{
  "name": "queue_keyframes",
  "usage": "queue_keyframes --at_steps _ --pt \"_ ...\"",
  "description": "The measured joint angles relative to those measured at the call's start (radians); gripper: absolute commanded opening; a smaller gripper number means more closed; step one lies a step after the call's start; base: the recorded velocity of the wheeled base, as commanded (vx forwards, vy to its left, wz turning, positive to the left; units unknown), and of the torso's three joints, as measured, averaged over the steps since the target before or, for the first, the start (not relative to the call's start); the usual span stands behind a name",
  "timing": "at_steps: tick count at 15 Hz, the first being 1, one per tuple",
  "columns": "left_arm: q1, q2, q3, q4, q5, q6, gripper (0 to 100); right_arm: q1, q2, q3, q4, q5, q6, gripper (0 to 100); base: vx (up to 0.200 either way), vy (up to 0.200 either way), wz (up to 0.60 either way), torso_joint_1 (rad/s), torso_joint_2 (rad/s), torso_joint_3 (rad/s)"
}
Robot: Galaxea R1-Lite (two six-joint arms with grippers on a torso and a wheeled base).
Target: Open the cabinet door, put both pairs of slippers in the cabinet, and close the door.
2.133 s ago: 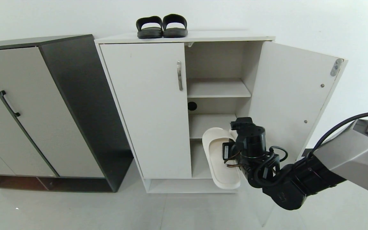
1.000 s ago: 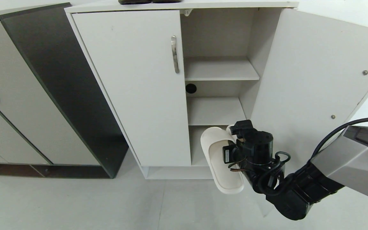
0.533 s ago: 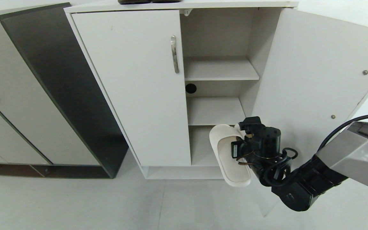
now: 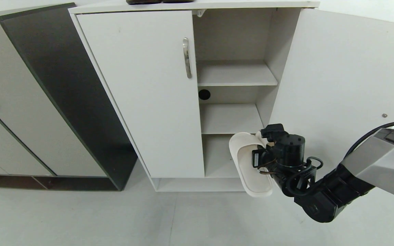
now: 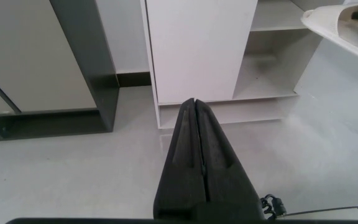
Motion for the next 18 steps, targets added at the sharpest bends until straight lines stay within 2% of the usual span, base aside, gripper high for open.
queue_keyframes --at_steps 5,9,14,17,18 --pt "0.0 0.0 0.0 0.0 0.0 0.0 0 0.004 0.0 -0.004 0.001 -0.001 0.001 0 0.0 0.0 0.0 0.0 0.0 0.0" --pt "0.0 0.0 0.0 0.0 -0.001 0.001 0 0.076 -0.001 -0.018 0.039 -0.017 0.017 0 0.0 0.0 0.0 0.0 0.0 0.0" --pt "0.0 0.0 0.0 0.0 -0.003 0.009 0 0.13 0.074 -0.283 0.276 -0.123 0.136 0 0.0 0.0 0.0 0.0 0.0 0.0" --pt "0.0 0.0 0.0 0.0 -0.003 0.012 0 0.133 0.145 -0.371 0.302 -0.177 0.151 0 0.0 0.0 0.0 0.0 0.0 0.0" --pt "0.0 0.0 0.0 0.0 -0.003 0.012 0 0.132 0.16 -0.38 0.301 -0.181 0.152 0 0.2 0.0 0.0 -0.002 0.01 0.007"
